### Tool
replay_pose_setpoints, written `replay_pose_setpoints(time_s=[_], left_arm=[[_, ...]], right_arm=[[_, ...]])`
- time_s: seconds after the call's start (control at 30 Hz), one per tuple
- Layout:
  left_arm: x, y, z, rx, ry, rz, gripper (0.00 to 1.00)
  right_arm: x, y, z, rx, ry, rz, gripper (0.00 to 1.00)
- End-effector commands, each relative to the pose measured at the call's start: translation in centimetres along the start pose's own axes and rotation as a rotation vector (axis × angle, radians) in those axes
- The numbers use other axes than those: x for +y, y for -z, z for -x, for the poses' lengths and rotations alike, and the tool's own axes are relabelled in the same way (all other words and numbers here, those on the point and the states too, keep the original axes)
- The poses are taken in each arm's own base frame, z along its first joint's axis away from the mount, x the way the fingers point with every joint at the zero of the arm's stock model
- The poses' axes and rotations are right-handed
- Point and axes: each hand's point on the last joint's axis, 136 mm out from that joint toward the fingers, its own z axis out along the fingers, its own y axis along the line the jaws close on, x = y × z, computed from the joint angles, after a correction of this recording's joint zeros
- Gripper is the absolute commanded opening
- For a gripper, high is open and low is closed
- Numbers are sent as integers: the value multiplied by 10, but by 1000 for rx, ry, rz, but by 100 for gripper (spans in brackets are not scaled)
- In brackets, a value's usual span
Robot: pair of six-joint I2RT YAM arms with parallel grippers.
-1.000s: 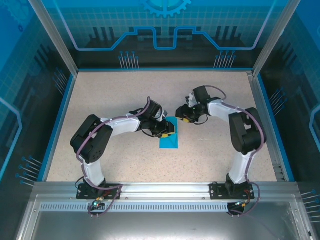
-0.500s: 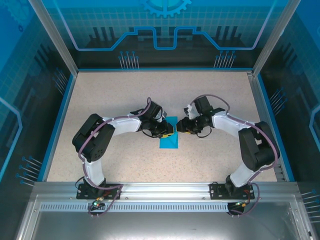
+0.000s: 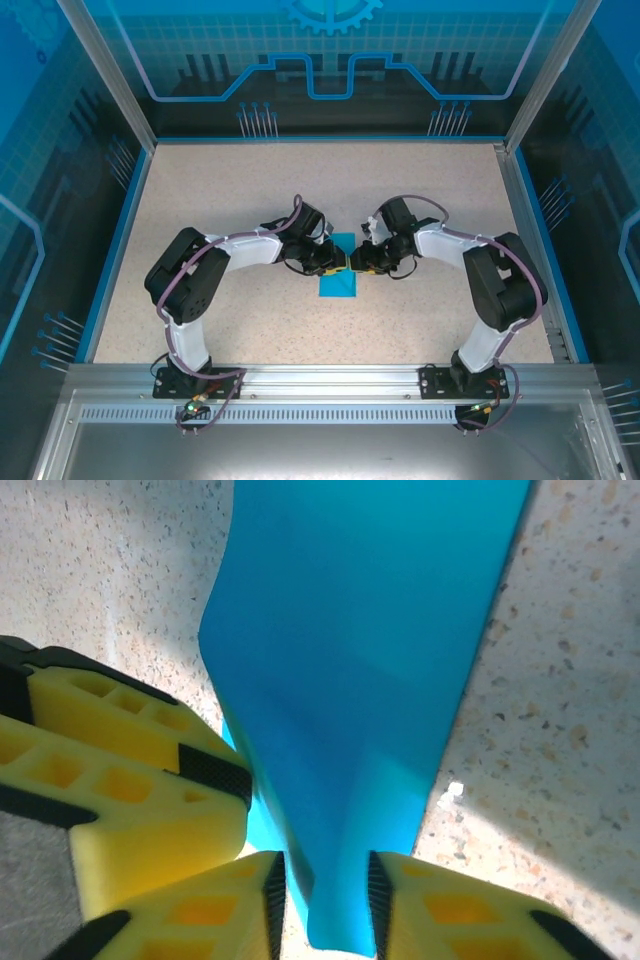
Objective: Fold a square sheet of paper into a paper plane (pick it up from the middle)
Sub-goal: Fold the triangle a second time at the center of the table.
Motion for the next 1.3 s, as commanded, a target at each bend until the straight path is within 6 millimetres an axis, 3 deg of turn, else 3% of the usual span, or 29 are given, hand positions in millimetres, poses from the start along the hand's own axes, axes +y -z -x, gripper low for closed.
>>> replay_pose_setpoints(time_s=[0.0,0.1,0.3,1.27], left_arm=[[-7,5,7,-24,-7,-7,23],[-9,6,6,-21,-11,-14,23],[-13,5,8,-21,-18,-25,23],[-8,-12,8,32,-4,-29,23]], right_arm=[[9,-4,8,-9,15,19,20],[5,-6,9,-17,8,4,10],[4,-8,13,-15,13,-3,6],[-12,-17,16,12,5,-74,6]])
